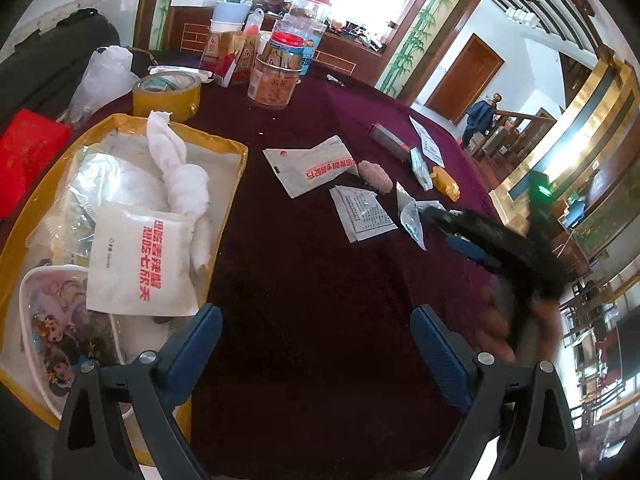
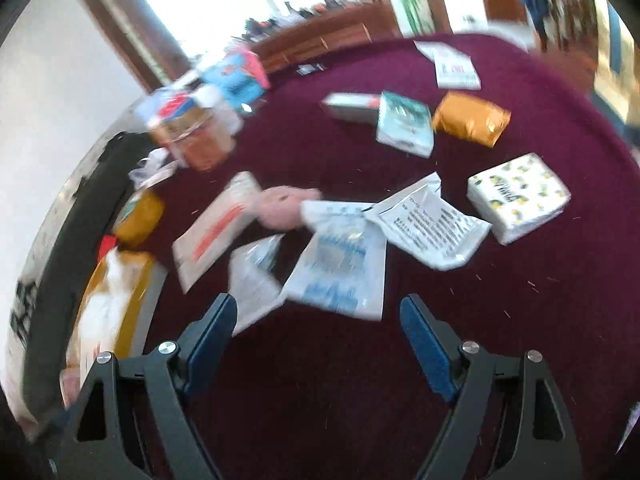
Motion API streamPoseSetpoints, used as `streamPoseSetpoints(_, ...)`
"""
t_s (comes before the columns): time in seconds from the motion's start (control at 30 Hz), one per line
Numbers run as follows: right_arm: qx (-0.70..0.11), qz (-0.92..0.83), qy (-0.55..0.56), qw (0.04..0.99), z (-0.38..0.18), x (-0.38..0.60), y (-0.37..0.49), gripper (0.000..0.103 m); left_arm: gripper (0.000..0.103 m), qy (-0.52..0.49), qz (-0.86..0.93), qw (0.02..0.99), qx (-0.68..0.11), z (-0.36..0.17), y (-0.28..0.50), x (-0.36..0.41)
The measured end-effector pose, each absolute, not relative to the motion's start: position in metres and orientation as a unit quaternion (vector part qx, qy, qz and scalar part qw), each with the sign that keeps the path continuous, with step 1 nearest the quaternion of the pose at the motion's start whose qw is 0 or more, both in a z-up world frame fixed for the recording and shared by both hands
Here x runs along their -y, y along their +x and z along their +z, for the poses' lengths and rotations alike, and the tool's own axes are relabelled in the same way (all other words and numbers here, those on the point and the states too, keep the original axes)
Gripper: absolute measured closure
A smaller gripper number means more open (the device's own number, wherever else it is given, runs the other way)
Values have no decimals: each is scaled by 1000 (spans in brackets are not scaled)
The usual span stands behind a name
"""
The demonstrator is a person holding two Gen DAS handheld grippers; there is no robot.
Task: Organize soft objects
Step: 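Grasp a white printed sachet with left tool while right grasps a blue-print desiccant sachet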
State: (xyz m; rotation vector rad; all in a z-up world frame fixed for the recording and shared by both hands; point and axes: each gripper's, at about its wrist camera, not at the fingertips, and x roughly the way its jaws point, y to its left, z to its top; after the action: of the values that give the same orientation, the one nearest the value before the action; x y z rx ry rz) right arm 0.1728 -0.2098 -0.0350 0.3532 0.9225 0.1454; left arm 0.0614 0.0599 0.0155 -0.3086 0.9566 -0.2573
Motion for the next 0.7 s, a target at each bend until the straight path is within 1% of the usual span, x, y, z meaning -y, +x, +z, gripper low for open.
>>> streamPoseSetpoints(0.13,-466,35,201,861,-60,221,216,20,6,-142,-120,870,-457,15,64,-59)
streamPoseSetpoints(0.3,-461,3,163,872,-65,209,236,20,6,-141,-118,864,-469,11,69,-56)
streamPoseSetpoints(0.33,-462,-2,145,875,-66,204,236,24,6,-140,-119,863,-471,10,70,-55)
streamPoseSetpoints(0.4,-458,-13,120,881,-67,199,233,46,6,-138,-118,862,-473,9,72,-51)
streamPoseSetpoints(0.43,-456,-13,118,882,-66,200,232,47,6,-136,-118,861,-476,8,74,-48)
streamPoseSetpoints(0.47,-456,-11,121,882,-66,203,229,50,6,-134,-119,859,-479,8,75,-45)
streamPoseSetpoints(0.53,-454,-3,140,880,-65,209,223,61,6,-128,-124,858,-481,8,79,-38)
streamPoseSetpoints(0.57,-454,0,144,879,-63,210,217,70,6,-125,-125,858,-483,7,82,-35)
streamPoseSetpoints(0.6,-451,6,149,880,-60,210,209,74,6,-124,-128,855,-487,5,87,-30)
streamPoseSetpoints(0.7,-447,33,180,875,-54,212,180,76,6,-121,-123,849,-499,-1,102,-21)
